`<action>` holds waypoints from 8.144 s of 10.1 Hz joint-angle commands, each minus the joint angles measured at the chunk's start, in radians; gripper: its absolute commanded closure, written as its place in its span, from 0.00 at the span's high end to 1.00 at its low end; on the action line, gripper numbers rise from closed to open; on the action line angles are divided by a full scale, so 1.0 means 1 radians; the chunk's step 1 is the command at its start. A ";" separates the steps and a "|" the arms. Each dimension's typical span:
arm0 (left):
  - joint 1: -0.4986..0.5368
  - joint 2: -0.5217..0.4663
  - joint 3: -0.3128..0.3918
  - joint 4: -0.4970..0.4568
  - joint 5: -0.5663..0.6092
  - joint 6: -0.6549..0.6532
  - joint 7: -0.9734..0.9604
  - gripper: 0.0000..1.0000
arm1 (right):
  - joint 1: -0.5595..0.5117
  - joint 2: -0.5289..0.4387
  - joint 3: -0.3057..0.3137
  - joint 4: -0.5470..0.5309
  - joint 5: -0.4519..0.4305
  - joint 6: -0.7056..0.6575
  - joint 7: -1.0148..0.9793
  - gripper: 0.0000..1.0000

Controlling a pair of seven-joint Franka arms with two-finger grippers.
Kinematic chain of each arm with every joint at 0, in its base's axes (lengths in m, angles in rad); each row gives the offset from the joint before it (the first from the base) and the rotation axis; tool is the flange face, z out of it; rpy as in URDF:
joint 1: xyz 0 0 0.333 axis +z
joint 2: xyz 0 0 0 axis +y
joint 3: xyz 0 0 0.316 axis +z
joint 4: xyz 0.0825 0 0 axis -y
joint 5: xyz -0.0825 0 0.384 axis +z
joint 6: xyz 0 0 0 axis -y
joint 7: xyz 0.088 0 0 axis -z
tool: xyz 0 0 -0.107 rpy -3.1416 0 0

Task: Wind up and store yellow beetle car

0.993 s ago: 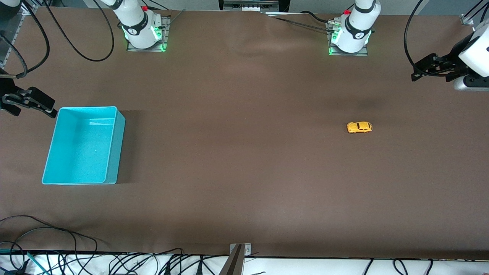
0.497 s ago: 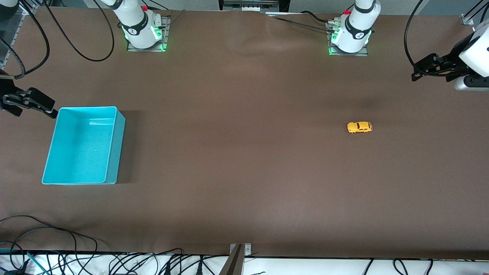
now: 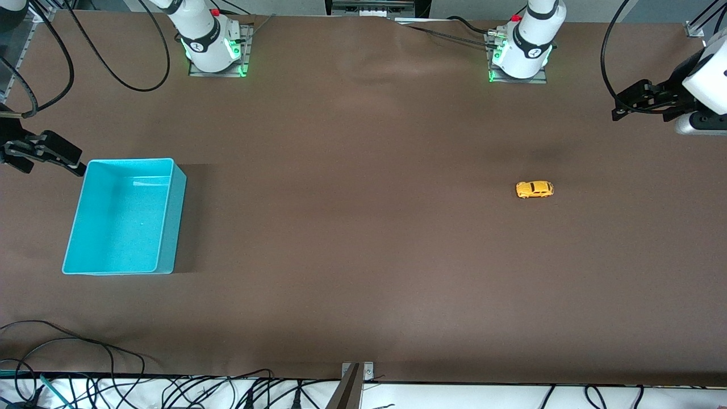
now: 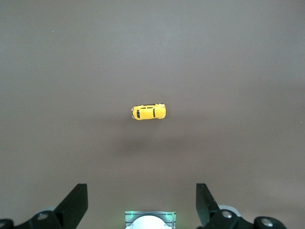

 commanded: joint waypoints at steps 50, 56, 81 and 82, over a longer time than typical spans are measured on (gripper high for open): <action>0.075 0.220 -0.014 -0.775 -0.005 1.042 1.282 1.00 | -0.043 0.047 -0.055 0.012 0.018 0.017 0.021 1.00; 0.023 0.289 -0.014 -0.855 0.000 1.171 1.475 0.99 | -0.045 0.041 -0.061 0.014 0.017 0.019 0.012 1.00; 0.049 0.358 -0.028 -0.847 0.074 1.219 1.552 0.00 | -0.045 0.041 -0.078 0.016 0.012 0.019 0.017 1.00; 0.049 0.360 -0.004 -0.844 0.092 1.219 1.566 0.00 | -0.045 0.040 -0.078 0.016 0.012 0.019 0.017 1.00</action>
